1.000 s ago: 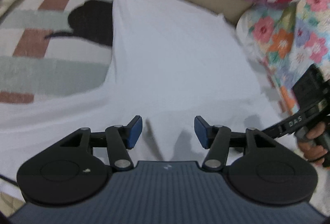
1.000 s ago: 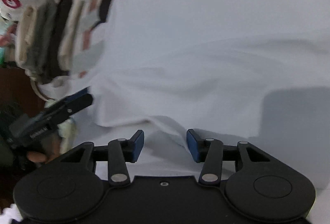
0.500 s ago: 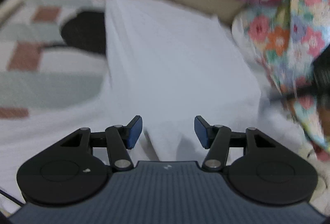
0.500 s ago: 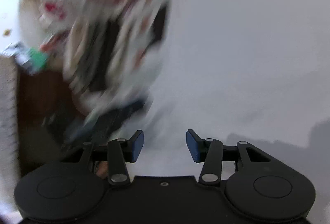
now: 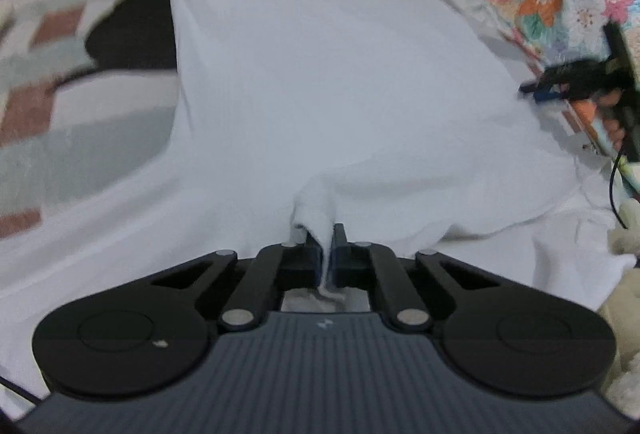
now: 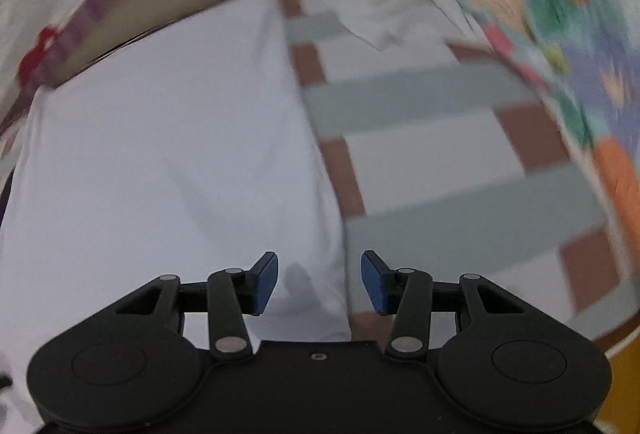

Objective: Fold clothes

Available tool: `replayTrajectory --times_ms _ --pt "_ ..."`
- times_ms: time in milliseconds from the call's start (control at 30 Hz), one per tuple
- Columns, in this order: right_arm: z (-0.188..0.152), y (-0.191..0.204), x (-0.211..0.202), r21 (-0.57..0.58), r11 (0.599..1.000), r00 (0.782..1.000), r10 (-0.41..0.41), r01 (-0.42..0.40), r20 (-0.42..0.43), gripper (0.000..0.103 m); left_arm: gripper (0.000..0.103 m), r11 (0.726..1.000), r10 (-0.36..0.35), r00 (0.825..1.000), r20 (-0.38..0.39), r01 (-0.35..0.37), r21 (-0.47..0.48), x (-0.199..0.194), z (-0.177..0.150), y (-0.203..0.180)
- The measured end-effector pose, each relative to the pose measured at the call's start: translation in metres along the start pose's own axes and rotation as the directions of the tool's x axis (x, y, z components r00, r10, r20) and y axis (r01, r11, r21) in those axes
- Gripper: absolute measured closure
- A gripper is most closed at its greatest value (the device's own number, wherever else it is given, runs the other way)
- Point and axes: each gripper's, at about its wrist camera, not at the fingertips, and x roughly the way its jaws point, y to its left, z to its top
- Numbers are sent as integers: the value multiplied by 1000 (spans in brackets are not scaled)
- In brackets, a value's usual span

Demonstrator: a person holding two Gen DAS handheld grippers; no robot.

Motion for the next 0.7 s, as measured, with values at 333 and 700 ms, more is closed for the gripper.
replayTrajectory --times_ms 333,700 --pt "2 -18 -14 -81 996 984 58 -45 169 96 99 999 49 999 18 -49 5 -14 0 -4" --pt "-9 -1 2 -136 980 964 -110 146 240 94 98 977 209 967 148 -214 18 -16 10 7"
